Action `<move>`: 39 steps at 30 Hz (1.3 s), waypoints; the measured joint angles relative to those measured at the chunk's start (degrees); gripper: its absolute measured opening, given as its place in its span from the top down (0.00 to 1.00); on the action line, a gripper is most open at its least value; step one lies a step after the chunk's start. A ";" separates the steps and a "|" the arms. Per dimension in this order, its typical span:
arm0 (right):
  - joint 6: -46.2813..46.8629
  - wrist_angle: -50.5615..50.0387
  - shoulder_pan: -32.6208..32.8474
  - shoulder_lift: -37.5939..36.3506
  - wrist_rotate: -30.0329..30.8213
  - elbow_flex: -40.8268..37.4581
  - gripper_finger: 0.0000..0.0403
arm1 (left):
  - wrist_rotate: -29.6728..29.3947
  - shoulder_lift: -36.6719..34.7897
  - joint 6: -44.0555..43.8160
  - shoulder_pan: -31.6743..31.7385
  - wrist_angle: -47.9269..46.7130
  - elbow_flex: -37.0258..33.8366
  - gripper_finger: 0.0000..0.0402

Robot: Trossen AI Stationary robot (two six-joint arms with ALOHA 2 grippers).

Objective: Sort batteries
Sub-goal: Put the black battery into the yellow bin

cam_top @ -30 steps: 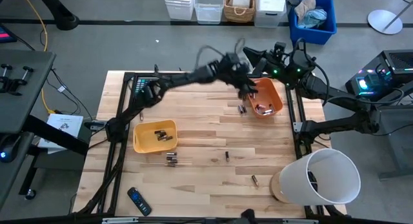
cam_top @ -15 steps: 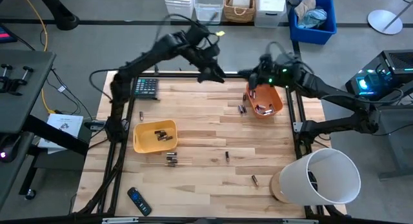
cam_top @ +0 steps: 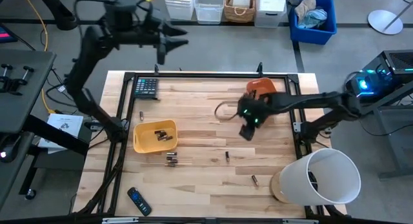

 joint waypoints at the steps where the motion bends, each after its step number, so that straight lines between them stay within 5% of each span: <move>1: 0.49 -1.55 0.71 1.90 -2.23 0.00 0.55 | -0.70 -0.60 -0.10 0.52 -0.23 0.00 0.60; 8: 5.29 -9.09 6.99 12.96 -10.80 -0.02 0.54 | -1.03 -1.55 -0.33 2.58 -6.20 -0.01 0.63; 15: 17.31 -3.43 18.75 17.61 -15.37 -0.02 0.54 | -0.17 -1.89 2.36 5.00 -8.57 -0.09 0.63; 21: 32.57 4.74 26.41 18.24 -17.31 -0.02 0.54 | 11.28 -2.53 1.83 10.08 -5.22 -2.68 0.63; 26: 43.32 7.89 30.66 18.36 -17.89 -0.02 0.55 | 17.72 -6.68 -2.29 10.62 5.48 -19.99 0.63; 30: 49.01 7.63 31.78 19.26 -15.31 -0.02 0.55 | 17.93 -14.76 -12.90 10.40 29.34 -41.37 0.63; 34: 50.60 8.92 31.86 21.03 -15.05 -0.02 0.55 | 14.80 -24.00 -25.63 12.23 51.33 -60.96 0.63; 39: 50.63 7.75 32.49 23.65 -15.22 -0.02 0.55 | 9.50 -33.48 -35.68 12.81 60.15 -76.18 0.63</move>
